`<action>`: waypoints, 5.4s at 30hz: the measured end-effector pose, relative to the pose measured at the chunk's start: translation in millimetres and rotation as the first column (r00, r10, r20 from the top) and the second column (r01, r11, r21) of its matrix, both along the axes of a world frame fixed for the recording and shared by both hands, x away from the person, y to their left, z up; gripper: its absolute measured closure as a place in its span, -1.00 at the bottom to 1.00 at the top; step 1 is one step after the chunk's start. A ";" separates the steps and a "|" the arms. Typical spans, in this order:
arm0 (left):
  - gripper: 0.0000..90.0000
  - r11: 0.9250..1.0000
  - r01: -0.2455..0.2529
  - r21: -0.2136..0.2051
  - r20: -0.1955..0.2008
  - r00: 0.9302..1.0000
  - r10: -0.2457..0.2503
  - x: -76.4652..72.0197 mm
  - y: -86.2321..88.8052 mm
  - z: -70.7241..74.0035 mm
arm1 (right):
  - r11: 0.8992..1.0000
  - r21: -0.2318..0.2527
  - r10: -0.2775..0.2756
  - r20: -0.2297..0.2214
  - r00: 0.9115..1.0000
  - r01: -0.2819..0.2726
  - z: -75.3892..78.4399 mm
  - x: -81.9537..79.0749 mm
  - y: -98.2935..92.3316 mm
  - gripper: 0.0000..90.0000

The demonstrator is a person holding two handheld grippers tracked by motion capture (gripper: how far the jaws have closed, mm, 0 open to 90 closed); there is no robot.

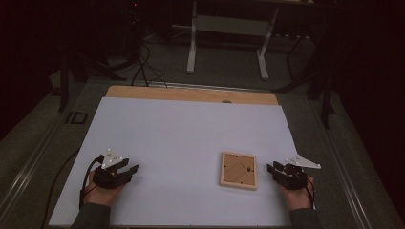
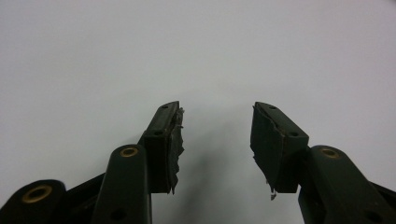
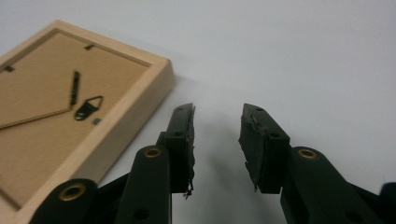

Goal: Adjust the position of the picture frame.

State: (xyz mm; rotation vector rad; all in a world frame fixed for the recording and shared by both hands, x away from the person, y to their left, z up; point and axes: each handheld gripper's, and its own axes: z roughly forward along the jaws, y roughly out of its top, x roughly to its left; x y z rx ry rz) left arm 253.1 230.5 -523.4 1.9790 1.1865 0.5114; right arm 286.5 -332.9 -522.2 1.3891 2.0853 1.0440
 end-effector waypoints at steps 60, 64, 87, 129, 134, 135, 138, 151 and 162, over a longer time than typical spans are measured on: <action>0.36 0.998 0.066 0.007 0.033 0.997 -0.066 -2.2 -10.1 4.1 | 0.978 0.071 0.203 -0.143 0.969 -0.195 -8.9 -3.2 37.4 1.00; 0.35 0.997 0.071 0.004 0.034 0.997 -0.071 -3.2 -11.9 4.0 | 0.979 0.069 0.199 -0.142 0.970 -0.191 -10.4 1.5 40.9 1.00; 0.34 0.995 0.102 -0.011 0.032 0.994 -0.101 -4.5 -24.8 4.1 | 0.973 0.080 0.228 -0.157 0.961 -0.217 -11.8 17.8 61.5 1.00; 0.46 0.969 0.245 0.016 0.012 0.969 -0.245 -9.3 -65.2 -0.7 | 0.933 0.109 0.359 -0.171 0.918 -0.344 -16.6 28.7 141.4 1.00; 0.52 0.954 0.301 0.001 0.018 0.954 -0.301 -12.5 -74.5 -1.2 | 0.930 0.105 0.366 -0.171 0.915 -0.353 -16.5 30.7 147.8 0.99; 0.58 0.945 0.326 -0.010 0.015 0.945 -0.326 -13.4 -76.6 -1.5 | 0.929 0.104 0.367 -0.171 0.914 -0.354 -16.5 31.0 149.3 1.00; 0.75 0.925 0.380 -0.013 0.013 0.925 -0.380 -15.8 -83.3 -2.2 | 0.928 0.106 0.371 -0.173 0.912 -0.357 -16.6 31.9 153.0 0.99; 1.00 0.867 0.497 0.026 -0.034 0.867 -0.497 -16.5 -105.6 -11.4 | 0.923 0.108 0.383 -0.172 0.908 -0.369 -17.1 33.9 166.4 0.99; 0.97 0.878 0.475 0.057 -0.043 0.880 -0.473 -10.3 -106.1 -15.0 | 0.923 0.105 0.384 -0.173 0.907 -0.370 -16.9 39.1 174.3 0.99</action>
